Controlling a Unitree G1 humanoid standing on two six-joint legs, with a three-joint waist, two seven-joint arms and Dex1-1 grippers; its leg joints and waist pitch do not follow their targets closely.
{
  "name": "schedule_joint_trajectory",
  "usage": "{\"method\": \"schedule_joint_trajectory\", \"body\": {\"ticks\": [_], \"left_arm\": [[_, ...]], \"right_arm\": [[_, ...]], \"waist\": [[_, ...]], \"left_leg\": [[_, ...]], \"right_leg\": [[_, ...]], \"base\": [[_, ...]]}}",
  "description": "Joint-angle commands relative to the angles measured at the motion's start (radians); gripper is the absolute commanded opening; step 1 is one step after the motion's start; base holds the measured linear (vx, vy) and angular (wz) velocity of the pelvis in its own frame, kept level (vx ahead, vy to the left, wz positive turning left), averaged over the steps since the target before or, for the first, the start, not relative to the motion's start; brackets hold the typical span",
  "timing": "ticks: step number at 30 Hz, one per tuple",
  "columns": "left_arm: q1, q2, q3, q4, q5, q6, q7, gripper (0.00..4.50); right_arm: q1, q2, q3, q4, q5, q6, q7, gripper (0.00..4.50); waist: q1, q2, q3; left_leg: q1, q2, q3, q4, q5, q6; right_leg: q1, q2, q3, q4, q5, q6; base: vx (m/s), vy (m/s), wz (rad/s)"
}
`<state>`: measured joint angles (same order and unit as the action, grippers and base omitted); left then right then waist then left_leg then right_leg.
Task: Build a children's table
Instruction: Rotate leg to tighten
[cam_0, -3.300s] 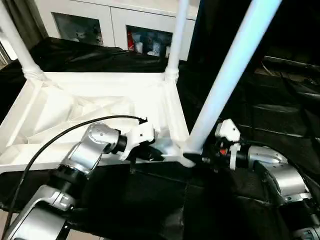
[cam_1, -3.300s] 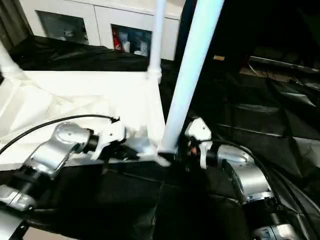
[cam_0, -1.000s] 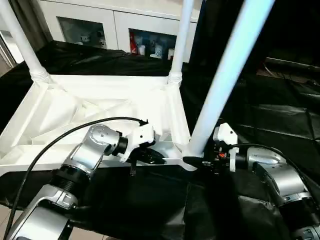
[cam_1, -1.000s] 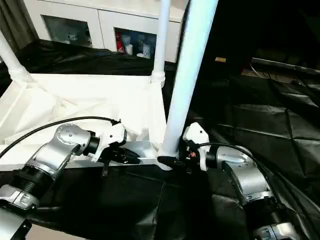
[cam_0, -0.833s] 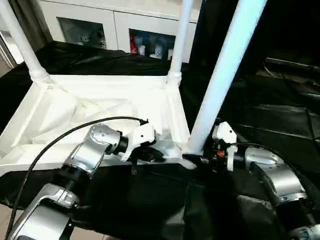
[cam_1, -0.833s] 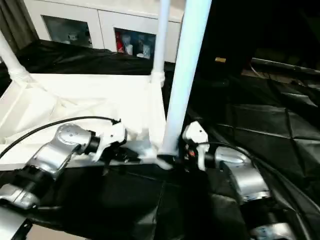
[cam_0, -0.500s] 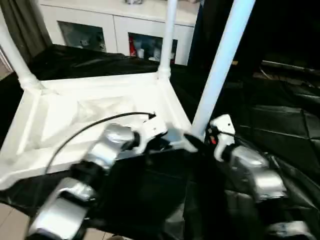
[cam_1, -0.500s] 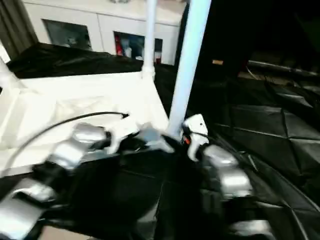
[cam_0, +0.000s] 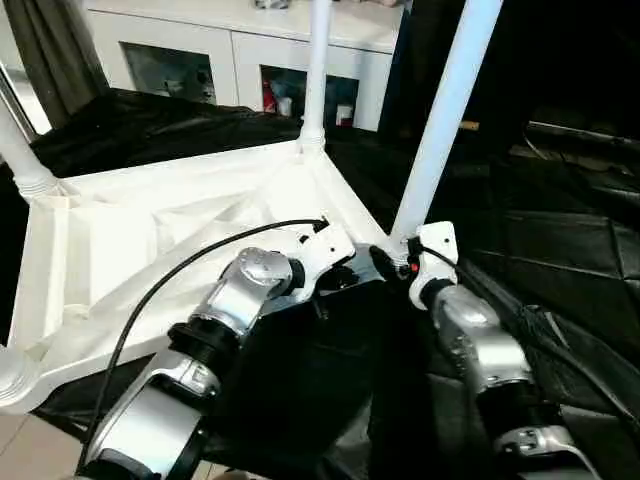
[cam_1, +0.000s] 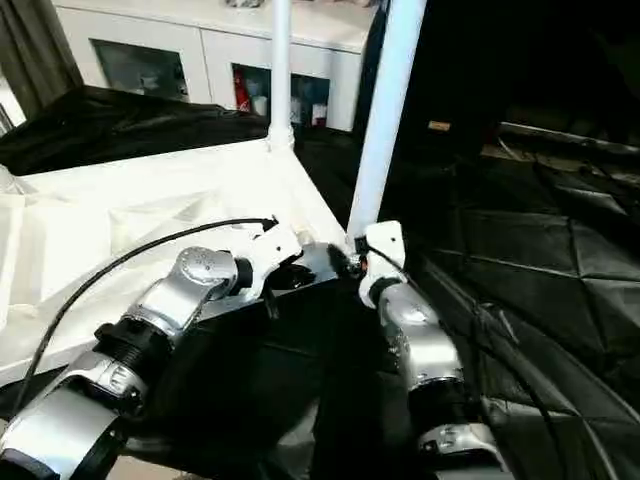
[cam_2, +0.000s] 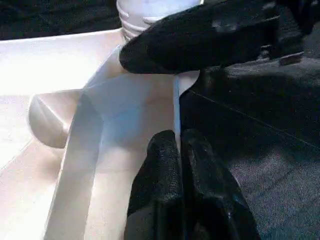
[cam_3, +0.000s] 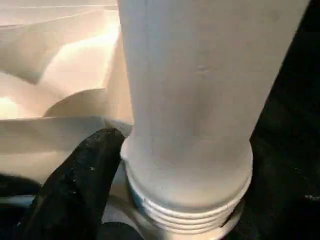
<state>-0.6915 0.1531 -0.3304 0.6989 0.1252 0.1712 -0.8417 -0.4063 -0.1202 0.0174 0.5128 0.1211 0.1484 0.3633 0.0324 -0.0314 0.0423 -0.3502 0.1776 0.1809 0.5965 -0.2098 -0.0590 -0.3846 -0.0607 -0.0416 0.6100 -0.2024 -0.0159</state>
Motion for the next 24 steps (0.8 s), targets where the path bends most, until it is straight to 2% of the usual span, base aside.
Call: {"method": "schedule_joint_trajectory", "body": {"ticks": [1, 2, 3, 6, 7, 8, 10, 12, 14, 19, 21, 24], "left_arm": [[0.021, 0.007, -0.014, -0.011, -0.017, -0.036, -0.047, 0.00], [0.030, 0.031, -0.015, -0.024, -0.023, -0.051, -0.091, 0.00], [0.037, 0.050, -0.017, -0.036, -0.032, -0.063, -0.134, 0.00], [0.045, 0.071, -0.019, -0.051, -0.042, -0.074, -0.178, 0.00], [0.050, 0.081, -0.022, -0.060, -0.049, -0.086, -0.206, 0.00], [0.058, 0.097, -0.025, -0.074, -0.059, -0.086, -0.242, 0.00], [0.076, 0.139, -0.035, -0.113, -0.084, -0.092, -0.335, 0.00], [0.079, 0.148, -0.036, -0.121, -0.090, -0.091, -0.353, 0.00], [0.085, 0.161, -0.036, -0.134, -0.096, -0.087, -0.384, 0.00], [0.096, 0.178, -0.034, -0.153, -0.108, -0.086, -0.423, 0.00], [0.099, 0.180, -0.033, -0.159, -0.109, -0.084, -0.424, 0.00], [0.105, 0.183, -0.033, -0.169, -0.111, -0.081, -0.428, 0.00]], "right_arm": [[0.014, -0.025, 0.047, -0.043, 0.027, 0.007, 0.108, 3.80], [0.028, -0.079, 0.061, -0.076, 0.030, -0.002, 0.197, 3.80], [0.041, -0.122, 0.069, -0.104, 0.035, -0.007, 0.271, 3.80], [0.053, -0.163, 0.068, -0.134, 0.052, -0.004, 0.345, 3.80], [0.058, -0.183, 0.069, -0.146, 0.058, -0.006, 0.375, 3.80], [0.065, -0.208, 0.071, -0.164, 0.067, 0.000, 0.413, 3.80], [0.083, -0.278, 0.073, -0.212, 0.099, 0.018, 0.523, 3.80], [0.088, -0.294, 0.072, -0.224, 0.112, 0.025, 0.552, 3.80], [0.093, -0.321, 0.081, -0.241, 0.128, 0.035, 0.602, 3.80], [0.099, -0.340, 0.107, -0.252, 0.117, 0.036, 0.653, 3.80], [0.101, -0.339, 0.118, -0.249, 0.109, 0.032, 0.658, 3.80], [0.103, -0.335, 0.129, -0.253, 0.107, 0.030, 0.663, 3.80]], "waist": [[0.001, -0.009, -0.045], [0.002, -0.008, -0.046], [0.004, -0.011, -0.047], [0.003, -0.009, -0.046], [0.005, -0.008, -0.048], [0.006, -0.003, -0.052], [0.005, -0.006, -0.053], [0.008, -0.005, -0.053], [0.009, -0.005, -0.052], [0.009, -0.004, -0.050], [0.010, -0.006, -0.050], [0.011, -0.006, -0.051]], "left_leg": [[-0.002, 0.055, -0.019, -0.079, -0.176, 0.050], [-0.003, 0.055, -0.019, -0.078, -0.169, 0.056], [-0.005, 0.055, -0.018, -0.075, -0.143, 0.076], [-0.009, 0.056, -0.018, -0.075, -0.126, 0.088], [-0.006, 0.057, -0.018, -0.073, -0.120, 0.089], [-0.004, 0.058, -0.017, -0.071, -0.100, 0.092], [-0.005, 0.059, -0.016, -0.069, -0.076, 0.109], [-0.005, 0.059, -0.014, -0.067, -0.066, 0.126], [-0.005, 0.059, -0.014, -0.067, -0.075, 0.132], [-0.003, 0.060, -0.014, -0.069, -0.103, 0.110], [-0.003, 0.060, -0.015, -0.069, -0.109, 0.097], [-0.003, 0.060, -0.014, -0.068, -0.092, 0.097]], "right_leg": [[0.039, -0.086, 0.050, -0.083, -0.206, -0.196], [0.038, -0.087, 0.050, -0.083, -0.197, -0.200], [0.043, -0.086, 0.050, -0.079, -0.159, -0.208], [0.044, -0.089, 0.048, -0.076, -0.151, -0.218], [0.042, -0.089, 0.048, -0.077, -0.146, -0.224], [0.044, -0.088, 0.050, -0.070, -0.095, -0.237], [0.046, -0.085, 0.050, -0.060, -0.017, -0.258], [0.044, -0.085, 0.049, -0.057, 0.014, -0.273], [0.045, -0.086, 0.048, -0.059, -0.001, -0.279], [0.042, -0.086, 0.047, -0.064, -0.062, -0.275], [0.042, -0.086, 0.048, -0.065, -0.084, -0.269], [0.043, -0.085, 0.047, -0.062, -0.062, -0.268]], "base": [[0.000, 0.000, 0.00], [0.000, 0.000, 0.00], [0.000, 0.000, 0.00], [0.000, 0.000, 0.00], [0.000, 0.000, 0.00], [0.000, 0.000, 0.00], [0.000, 0.000, 0.00], [0.000, 0.000, 0.00], [0.000, 0.000, 0.00], [0.000, 0.000, 0.00], [0.000, 0.000, 0.00], [0.000, 0.000, 0.00]]}}
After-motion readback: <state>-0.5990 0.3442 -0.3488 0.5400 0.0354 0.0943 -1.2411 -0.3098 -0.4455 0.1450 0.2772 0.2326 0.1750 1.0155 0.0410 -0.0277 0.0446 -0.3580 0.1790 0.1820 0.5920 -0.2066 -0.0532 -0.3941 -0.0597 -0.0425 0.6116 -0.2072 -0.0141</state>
